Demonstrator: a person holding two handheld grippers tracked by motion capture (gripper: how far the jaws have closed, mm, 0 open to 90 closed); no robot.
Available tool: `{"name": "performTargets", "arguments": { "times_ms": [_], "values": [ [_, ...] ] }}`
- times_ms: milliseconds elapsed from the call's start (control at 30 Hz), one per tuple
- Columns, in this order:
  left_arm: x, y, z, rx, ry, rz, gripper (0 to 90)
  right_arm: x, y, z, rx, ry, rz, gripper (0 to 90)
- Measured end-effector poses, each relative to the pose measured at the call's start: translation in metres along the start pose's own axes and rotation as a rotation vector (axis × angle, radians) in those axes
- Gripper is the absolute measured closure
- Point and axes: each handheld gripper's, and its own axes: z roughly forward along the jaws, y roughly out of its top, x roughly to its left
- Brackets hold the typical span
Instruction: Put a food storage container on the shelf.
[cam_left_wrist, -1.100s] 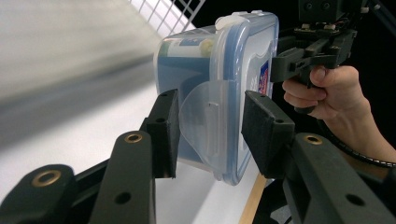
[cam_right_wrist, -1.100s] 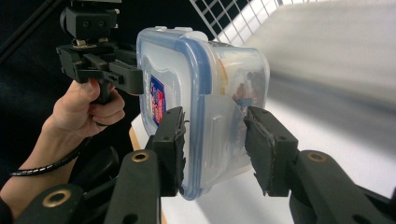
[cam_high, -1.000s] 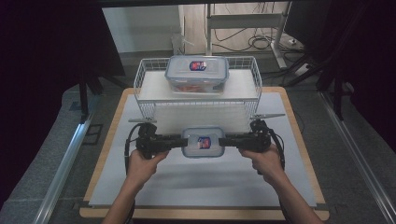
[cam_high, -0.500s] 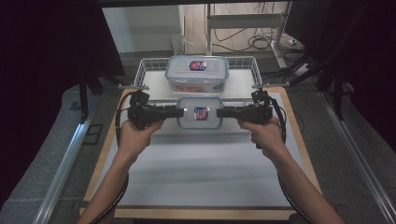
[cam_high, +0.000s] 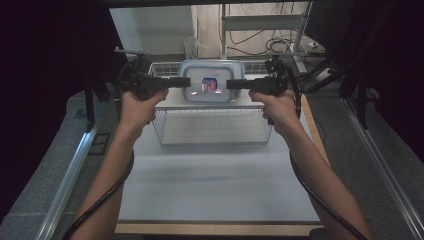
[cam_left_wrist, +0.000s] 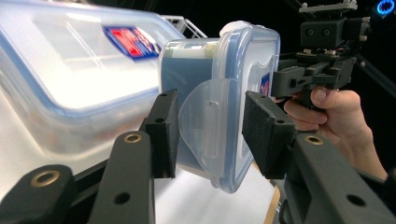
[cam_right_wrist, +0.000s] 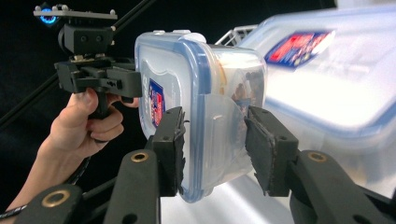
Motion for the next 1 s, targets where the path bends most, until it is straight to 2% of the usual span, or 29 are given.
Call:
{"name": "performTargets", "arguments": {
  "times_ms": [133, 400, 667, 700, 767, 800, 833, 1000],
  "values": [
    [0.009, 0.013, 0.007, -0.011, 0.000, -0.013, 57.2, -0.009, 0.018, 0.004, -0.018, -0.019, 0.018, 57.7],
    [0.025, 0.022, 0.015, -0.066, -0.021, -0.069, 57.3, -0.020, 0.031, 0.009, -0.034, -0.026, 0.042, 57.7],
    [0.034, 0.025, 0.020, -0.090, -0.022, -0.104, 57.0, -0.028, 0.039, 0.012, -0.036, -0.036, 0.072, 57.4],
    [0.035, 0.025, 0.020, -0.094, -0.019, -0.112, 56.7, -0.030, 0.039, 0.014, -0.037, -0.032, 0.091, 57.5],
    [0.035, 0.025, 0.021, -0.098, -0.004, -0.113, 56.2, -0.031, 0.040, 0.014, -0.038, -0.031, 0.096, 57.5],
    [0.034, 0.026, 0.022, -0.094, 0.022, -0.104, 56.2, -0.031, 0.040, 0.014, -0.039, -0.034, 0.093, 57.4],
    [0.034, 0.026, 0.023, -0.089, 0.033, -0.088, 60.6, -0.030, 0.041, 0.015, -0.037, -0.053, 0.085, 56.1],
    [0.031, 0.025, 0.028, -0.079, 0.074, -0.079, 57.2, -0.029, 0.041, 0.018, -0.037, -0.092, 0.068, 52.3]
  ]
}}
